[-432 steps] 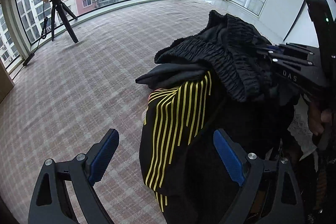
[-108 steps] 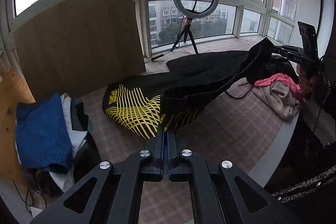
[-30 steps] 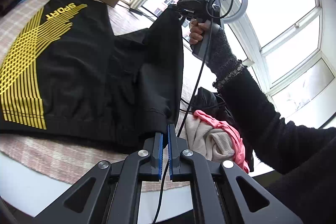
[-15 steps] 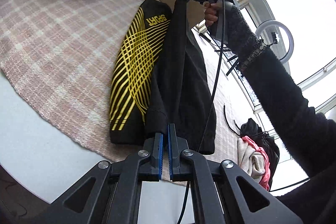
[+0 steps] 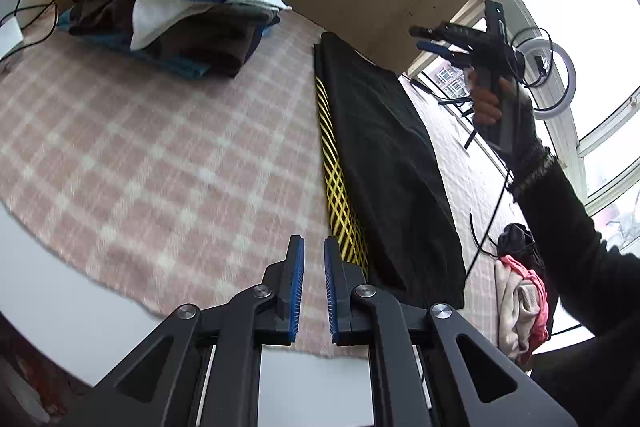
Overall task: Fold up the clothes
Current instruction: 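Open both tools to release the folded pants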
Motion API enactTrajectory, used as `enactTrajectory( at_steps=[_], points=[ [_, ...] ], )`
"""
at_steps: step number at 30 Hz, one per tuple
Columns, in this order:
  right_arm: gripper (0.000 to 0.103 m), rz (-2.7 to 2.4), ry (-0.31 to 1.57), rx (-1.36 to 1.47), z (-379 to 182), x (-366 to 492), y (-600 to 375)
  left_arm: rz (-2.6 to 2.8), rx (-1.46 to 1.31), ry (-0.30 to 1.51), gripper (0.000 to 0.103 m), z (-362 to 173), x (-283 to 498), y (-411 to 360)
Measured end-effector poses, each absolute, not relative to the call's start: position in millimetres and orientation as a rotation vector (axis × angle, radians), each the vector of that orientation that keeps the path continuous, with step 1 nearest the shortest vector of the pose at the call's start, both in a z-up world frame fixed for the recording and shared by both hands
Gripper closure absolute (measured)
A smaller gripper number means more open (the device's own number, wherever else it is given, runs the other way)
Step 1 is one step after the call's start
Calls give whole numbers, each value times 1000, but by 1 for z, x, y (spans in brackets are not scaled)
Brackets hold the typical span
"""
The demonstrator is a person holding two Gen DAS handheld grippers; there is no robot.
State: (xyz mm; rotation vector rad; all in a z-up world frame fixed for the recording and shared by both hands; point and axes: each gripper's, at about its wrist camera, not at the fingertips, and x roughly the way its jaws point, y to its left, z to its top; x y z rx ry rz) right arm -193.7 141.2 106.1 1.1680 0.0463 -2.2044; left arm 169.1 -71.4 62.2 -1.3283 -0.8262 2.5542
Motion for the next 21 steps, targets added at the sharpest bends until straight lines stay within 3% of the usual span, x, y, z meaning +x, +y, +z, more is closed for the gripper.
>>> enactTrajectory(
  at_steps=[7,12,16,21],
  points=[
    [64,-2320,48,1219,98,-158,215,2553,-1251,-431,95,58,47,-27],
    [64,-2353,18,1224,104,-119,267,2418,-1232,-392,95,56,50,1],
    [64,-2425,9,1129,161,-73,316,2334,-1145,-485,95,76,67,0],
    [64,-2603,88,1015,217,14,377,2243,-1071,-398,95,89,88,44]
  ],
)
